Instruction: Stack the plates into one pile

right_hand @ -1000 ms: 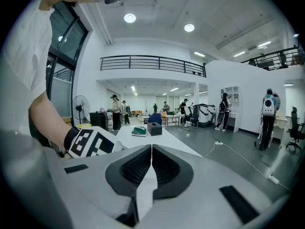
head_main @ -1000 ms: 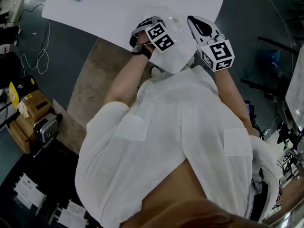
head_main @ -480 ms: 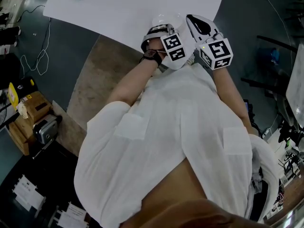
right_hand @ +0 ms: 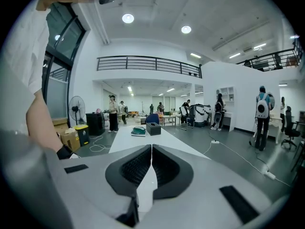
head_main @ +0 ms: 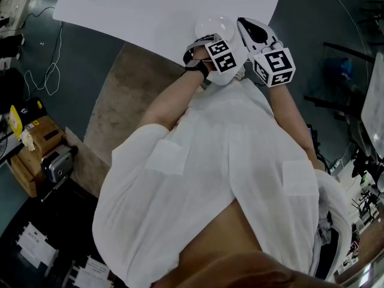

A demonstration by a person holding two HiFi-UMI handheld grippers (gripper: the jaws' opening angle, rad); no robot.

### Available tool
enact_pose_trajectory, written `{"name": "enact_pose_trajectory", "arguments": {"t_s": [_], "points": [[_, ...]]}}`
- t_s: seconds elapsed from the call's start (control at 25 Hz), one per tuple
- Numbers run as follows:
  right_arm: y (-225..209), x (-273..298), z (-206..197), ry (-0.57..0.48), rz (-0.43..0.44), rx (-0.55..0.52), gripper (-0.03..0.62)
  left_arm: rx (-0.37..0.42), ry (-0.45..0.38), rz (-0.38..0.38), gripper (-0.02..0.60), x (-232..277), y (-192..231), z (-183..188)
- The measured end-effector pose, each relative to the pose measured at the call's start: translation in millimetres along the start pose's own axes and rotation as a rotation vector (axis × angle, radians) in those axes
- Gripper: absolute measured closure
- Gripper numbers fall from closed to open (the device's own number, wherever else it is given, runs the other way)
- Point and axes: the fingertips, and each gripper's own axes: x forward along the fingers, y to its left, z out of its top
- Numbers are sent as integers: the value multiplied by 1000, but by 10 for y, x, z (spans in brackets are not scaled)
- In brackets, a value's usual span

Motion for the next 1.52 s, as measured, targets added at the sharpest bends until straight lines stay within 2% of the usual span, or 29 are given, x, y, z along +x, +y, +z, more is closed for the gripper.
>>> {"name": "enact_pose_trajectory", "arguments": {"t_s": [0.16, 0.28, 0.36, 0.56, 0.8, 0.92, 1.0, 1.08, 1.16, 1.28, 1.52], "points": [[-17, 22, -50, 17, -6, 12, 566, -94, -53, -99, 523, 23, -97, 16], [-69, 47, -127, 37, -22, 38, 566, -120, -87, -131, 483, -3, -102, 39], [-115, 63, -213, 60, -36, 53, 566, -147, -117, -136, 480, -60, -70, 65], [-253, 120, -630, 183, -50, 100, 565, -279, -176, -114, 475, -254, 231, 34], [-285, 188, -1175, 359, -41, 161, 562, -436, -153, -28, 449, -313, 770, -361], [-302, 198, -1433, 444, -40, 173, 562, -523, -150, -21, 432, -260, 932, -502], [-320, 191, -1613, 505, -46, 195, 560, -552, -161, -27, 414, -206, 1006, -525], [-338, 177, -1771, 565, -61, 245, 541, -570, -173, -43, 403, -174, 1053, -499], [-340, 175, -1885, 613, -79, 317, 479, -619, -167, -70, 403, -128, 1068, -517], [-281, 184, -2031, 660, -72, 431, 455, -680, -154, -102, 396, -44, 1075, -564], [-152, 207, -2248, 747, -51, 664, 404, -729, -137, -153, 382, 43, 1067, -558]]}}
